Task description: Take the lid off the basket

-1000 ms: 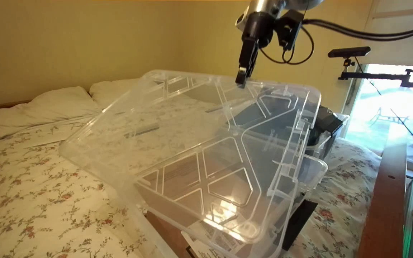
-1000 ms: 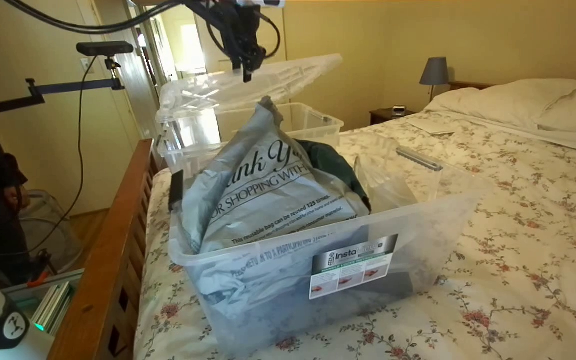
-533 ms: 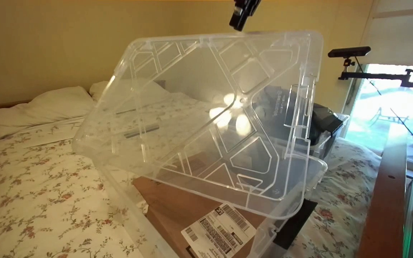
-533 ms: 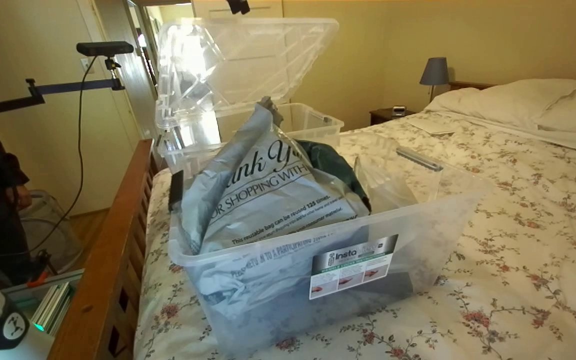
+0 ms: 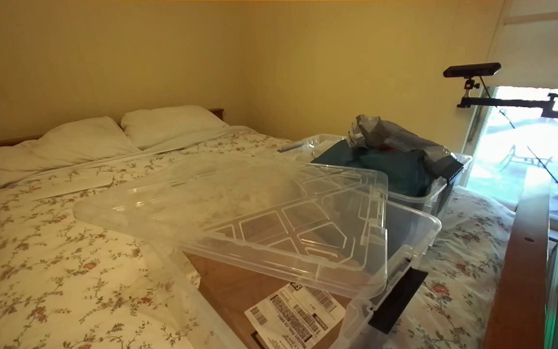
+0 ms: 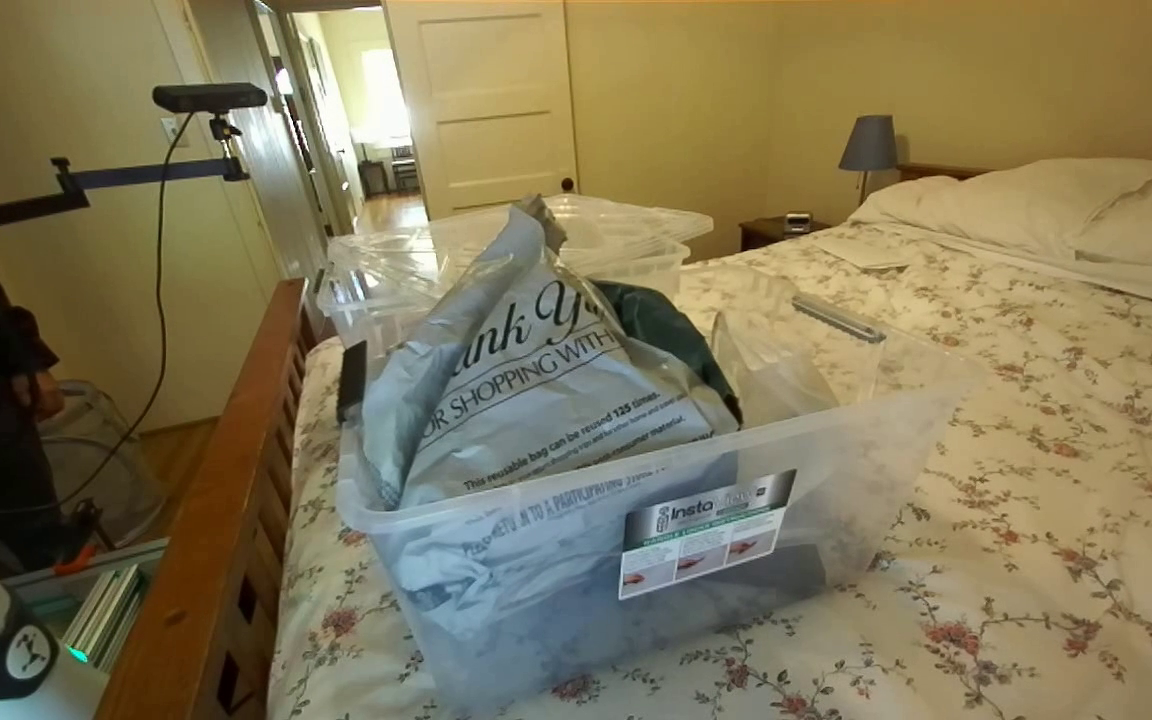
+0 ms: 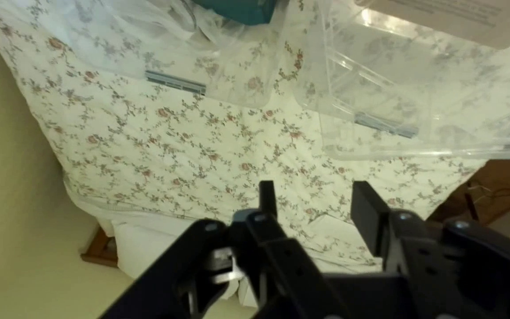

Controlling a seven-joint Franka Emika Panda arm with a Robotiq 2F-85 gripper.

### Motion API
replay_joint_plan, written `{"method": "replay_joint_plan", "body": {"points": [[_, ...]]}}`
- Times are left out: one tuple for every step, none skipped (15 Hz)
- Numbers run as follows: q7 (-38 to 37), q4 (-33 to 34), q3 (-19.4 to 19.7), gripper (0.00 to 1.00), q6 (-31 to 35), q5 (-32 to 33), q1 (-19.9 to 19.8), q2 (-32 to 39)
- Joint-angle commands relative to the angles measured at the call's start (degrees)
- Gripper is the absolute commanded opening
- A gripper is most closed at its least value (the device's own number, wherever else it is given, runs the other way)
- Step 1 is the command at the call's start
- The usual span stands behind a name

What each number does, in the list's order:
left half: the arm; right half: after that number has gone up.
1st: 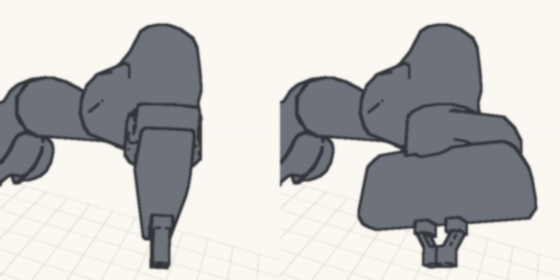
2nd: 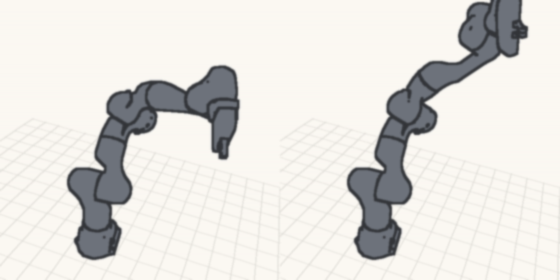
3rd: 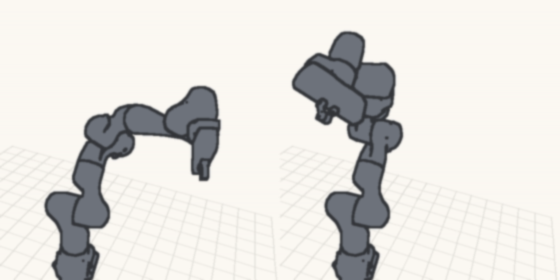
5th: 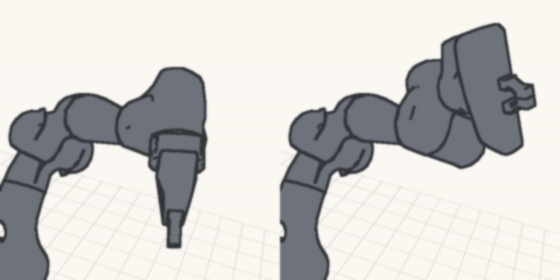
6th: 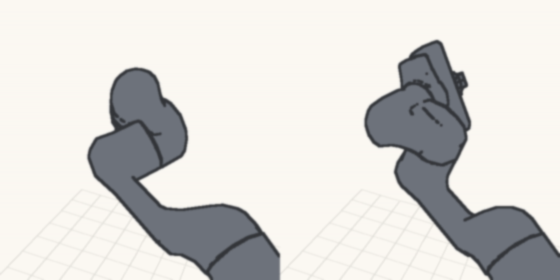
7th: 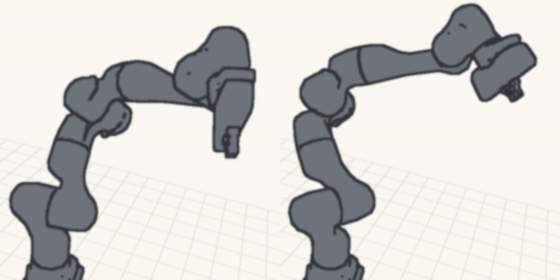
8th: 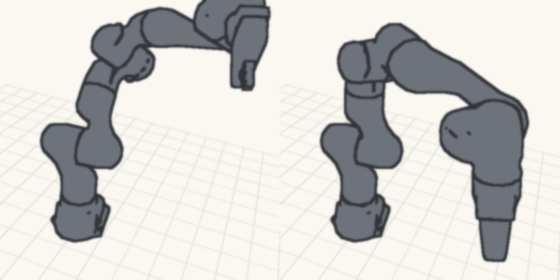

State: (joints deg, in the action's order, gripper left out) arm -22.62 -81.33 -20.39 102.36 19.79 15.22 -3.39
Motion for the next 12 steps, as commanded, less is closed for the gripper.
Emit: {"method": "replay_joint_plan", "body": {"points": [[5.61, -0.66, 0.90, 0.81, -2.13, -3.30, 0.52, 3.58], [2.29, -0.21, 0.73, 0.62, -1.68, -0.75, 0.74, 1.82], [3.34, -0.63, 0.99, 0.68, -1.68, -1.26, 0.86, 2.79], [3.86, -0.65, 1.15, 0.77, -1.67, -1.42, 0.99, 3.72], [4.13, -0.61, 1.24, 0.81, -1.67, -1.47, 1.07, 4.30], [4.26, -0.61, 1.27, 0.81, -1.67, -1.50, 1.09, 4.49], [4.33, -0.57, 1.27, 0.81, -1.67, -1.52, 1.10, 4.47], [4.37, -0.52, 1.25, 0.81, -1.67, -1.55, 1.10, 4.37], [4.41, -0.51, 1.23, 0.81, -1.67, -1.56, 1.09, 4.25], [4.43, -0.51, 1.22, 0.95, -1.67, -1.57, 1.08, 4.18], [5.18, -0.07, 1.53, 0.96, -1.30, -3.48, 0.76, 4.77], [5.85, -0.12, 1.77, 1.00, -0.95, -2.73, 0.59, 5.48]]}}
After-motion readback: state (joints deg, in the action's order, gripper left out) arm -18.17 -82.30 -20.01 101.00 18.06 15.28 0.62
